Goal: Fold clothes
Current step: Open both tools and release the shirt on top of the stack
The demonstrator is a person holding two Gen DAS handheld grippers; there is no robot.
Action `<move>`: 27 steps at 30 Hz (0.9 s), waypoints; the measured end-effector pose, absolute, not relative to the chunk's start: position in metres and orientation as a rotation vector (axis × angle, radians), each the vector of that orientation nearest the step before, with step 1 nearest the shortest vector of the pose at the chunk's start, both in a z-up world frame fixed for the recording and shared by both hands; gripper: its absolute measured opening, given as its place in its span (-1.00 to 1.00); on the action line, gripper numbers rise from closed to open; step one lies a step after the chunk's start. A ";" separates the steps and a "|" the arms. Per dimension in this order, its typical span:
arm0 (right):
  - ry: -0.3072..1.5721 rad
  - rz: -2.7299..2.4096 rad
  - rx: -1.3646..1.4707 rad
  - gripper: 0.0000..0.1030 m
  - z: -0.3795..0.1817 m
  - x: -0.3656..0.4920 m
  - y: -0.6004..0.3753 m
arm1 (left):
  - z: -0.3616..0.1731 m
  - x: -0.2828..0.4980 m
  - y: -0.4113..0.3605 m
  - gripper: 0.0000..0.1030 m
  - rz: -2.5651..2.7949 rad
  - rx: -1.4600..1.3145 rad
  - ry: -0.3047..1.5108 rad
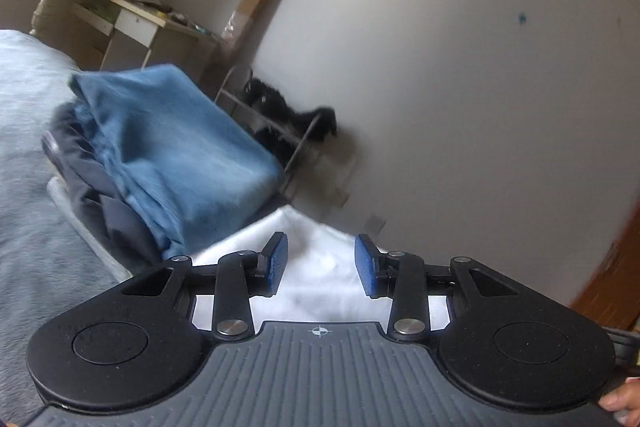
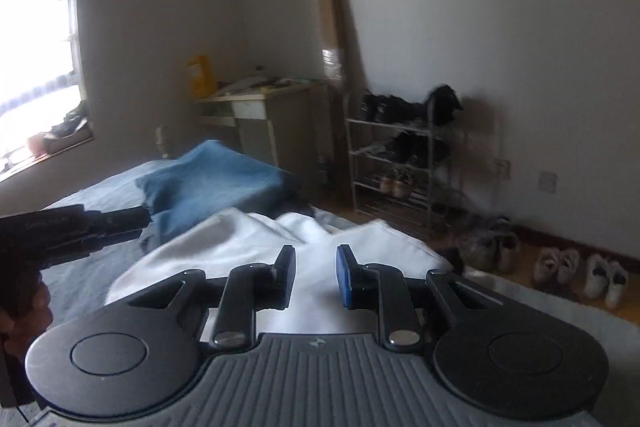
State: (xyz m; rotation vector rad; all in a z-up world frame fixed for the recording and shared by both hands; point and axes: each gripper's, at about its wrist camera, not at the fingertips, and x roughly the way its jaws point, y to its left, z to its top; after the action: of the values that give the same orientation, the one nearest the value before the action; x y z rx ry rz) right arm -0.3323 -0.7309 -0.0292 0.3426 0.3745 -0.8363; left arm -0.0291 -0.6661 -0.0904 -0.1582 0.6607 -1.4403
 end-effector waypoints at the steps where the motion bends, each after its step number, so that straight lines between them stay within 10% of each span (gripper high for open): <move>1: 0.382 -0.865 0.366 -0.57 -0.038 -0.337 -0.736 | -0.099 -0.034 -0.670 -0.29 -1.429 -0.130 0.687; 27: 0.259 -0.963 0.245 -0.63 -0.009 -0.346 -0.646 | -0.082 -0.012 -0.582 -0.06 -1.459 -0.141 0.733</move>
State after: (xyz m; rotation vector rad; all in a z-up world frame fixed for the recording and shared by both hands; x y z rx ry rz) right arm -0.3456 -0.6465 -0.0086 0.2447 0.2587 -0.9626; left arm -0.0123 -0.5821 -0.0820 -0.1410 0.7329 -1.4590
